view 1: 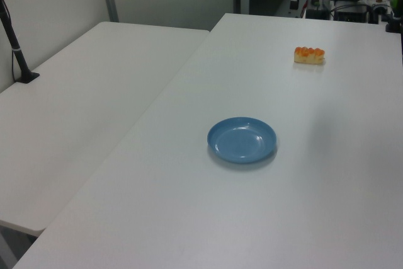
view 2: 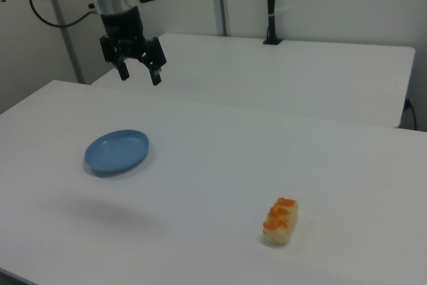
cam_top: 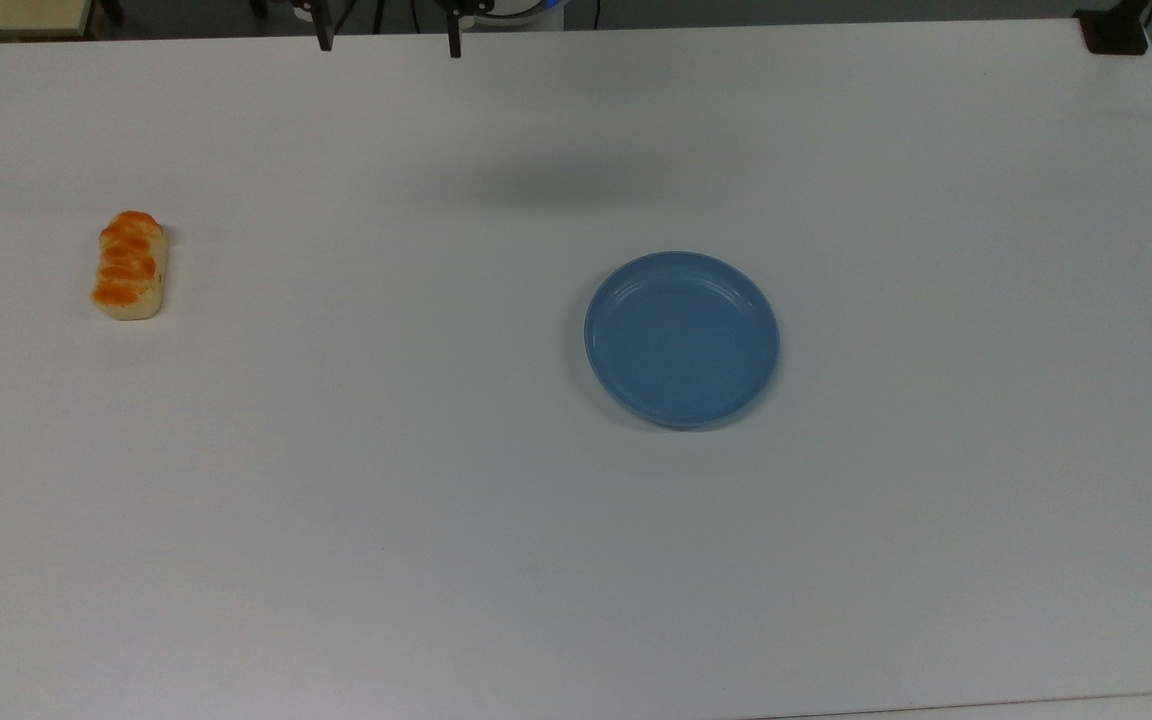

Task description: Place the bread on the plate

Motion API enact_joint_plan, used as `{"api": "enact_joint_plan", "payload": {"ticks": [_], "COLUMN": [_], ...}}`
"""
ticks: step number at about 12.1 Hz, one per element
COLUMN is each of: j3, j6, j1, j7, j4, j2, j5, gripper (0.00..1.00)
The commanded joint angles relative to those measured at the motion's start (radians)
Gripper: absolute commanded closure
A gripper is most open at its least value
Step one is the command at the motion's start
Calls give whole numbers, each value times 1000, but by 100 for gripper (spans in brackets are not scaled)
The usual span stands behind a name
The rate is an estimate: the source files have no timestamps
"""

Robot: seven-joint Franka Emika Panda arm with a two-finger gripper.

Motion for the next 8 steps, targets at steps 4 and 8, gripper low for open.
{"api": "enact_joint_plan", "payload": {"ticks": [4, 8], "j3": [-14, -14], "j6": [0, -5], "j1": [21, 20], "j7": [11, -31], "j4": [-22, -30], "j2": [-14, -18], "j5": [1, -3], "gripper": [0, 0]}}
